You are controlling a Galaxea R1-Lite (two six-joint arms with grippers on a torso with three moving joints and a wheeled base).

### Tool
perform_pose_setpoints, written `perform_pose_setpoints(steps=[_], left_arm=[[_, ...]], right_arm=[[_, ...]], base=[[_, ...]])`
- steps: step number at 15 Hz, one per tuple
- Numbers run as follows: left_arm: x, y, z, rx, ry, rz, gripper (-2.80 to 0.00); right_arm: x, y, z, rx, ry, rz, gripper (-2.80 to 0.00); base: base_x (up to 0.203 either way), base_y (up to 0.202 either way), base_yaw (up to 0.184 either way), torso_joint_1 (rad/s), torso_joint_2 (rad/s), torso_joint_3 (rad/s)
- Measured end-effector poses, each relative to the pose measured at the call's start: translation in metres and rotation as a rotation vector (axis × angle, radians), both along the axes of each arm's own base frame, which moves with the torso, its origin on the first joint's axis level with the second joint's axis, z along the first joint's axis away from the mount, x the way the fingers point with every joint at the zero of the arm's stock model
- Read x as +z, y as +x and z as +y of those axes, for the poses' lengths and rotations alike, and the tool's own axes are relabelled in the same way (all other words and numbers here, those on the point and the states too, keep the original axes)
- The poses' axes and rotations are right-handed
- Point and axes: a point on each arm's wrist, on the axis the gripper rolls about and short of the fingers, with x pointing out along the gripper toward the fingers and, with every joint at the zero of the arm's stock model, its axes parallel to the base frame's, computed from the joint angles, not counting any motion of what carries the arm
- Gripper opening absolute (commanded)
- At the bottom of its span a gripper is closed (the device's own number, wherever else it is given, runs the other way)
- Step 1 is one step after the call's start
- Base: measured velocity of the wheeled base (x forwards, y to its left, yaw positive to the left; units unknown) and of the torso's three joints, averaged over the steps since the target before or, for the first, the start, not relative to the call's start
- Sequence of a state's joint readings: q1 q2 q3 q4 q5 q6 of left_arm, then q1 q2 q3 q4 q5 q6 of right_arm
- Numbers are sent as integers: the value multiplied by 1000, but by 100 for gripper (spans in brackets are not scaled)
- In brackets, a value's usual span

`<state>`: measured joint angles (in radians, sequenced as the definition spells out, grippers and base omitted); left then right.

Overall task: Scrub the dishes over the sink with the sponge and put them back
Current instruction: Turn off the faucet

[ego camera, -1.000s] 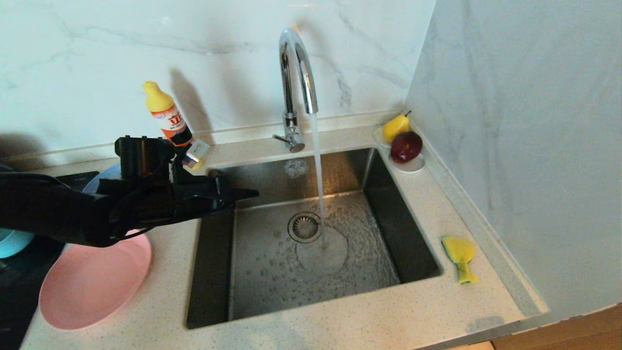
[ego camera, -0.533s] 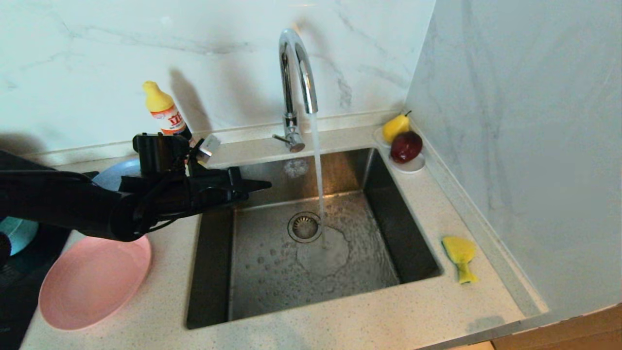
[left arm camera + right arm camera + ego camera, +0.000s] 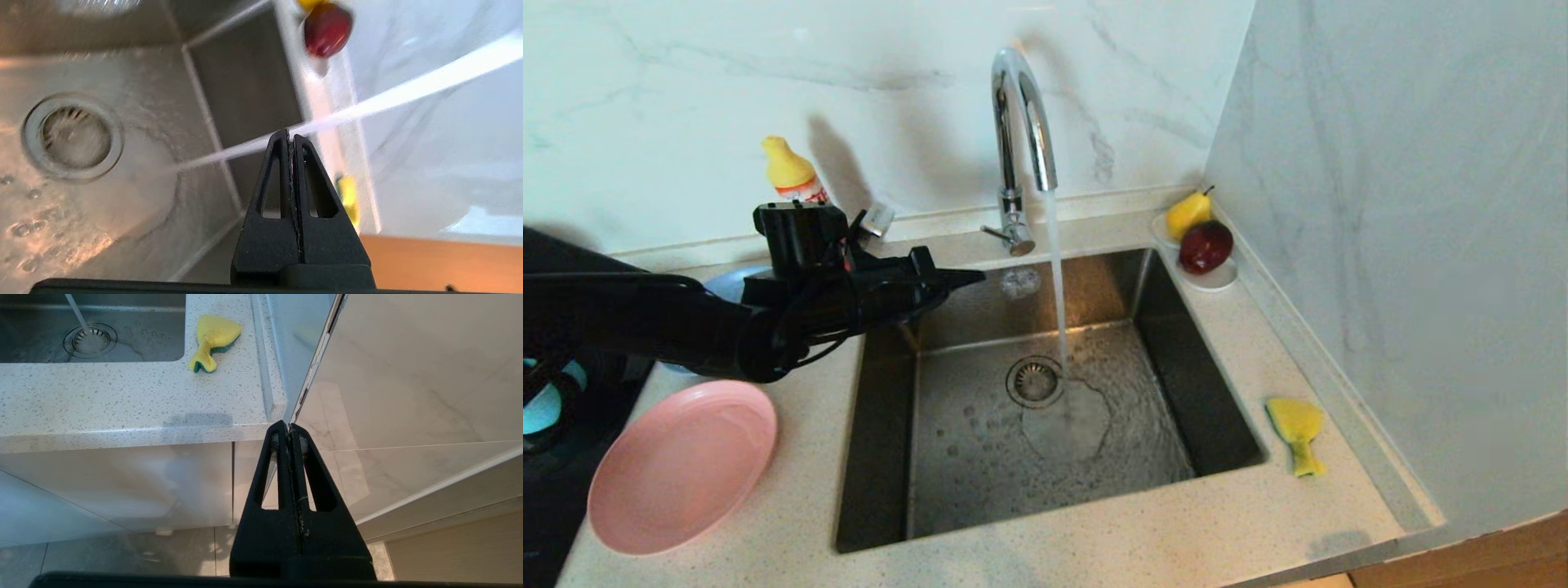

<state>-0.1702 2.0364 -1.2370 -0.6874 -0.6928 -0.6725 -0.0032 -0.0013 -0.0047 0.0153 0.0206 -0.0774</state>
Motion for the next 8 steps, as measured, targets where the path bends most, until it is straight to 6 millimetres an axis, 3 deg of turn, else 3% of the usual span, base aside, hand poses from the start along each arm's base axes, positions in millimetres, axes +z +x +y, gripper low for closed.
perform_pose_setpoints(steps=[8], left_arm=[[4, 16, -2, 19, -68, -10, -280]], right_arm=[[0, 0, 0, 0, 0, 0, -280]], base=[[0, 0, 0, 0, 0, 0]])
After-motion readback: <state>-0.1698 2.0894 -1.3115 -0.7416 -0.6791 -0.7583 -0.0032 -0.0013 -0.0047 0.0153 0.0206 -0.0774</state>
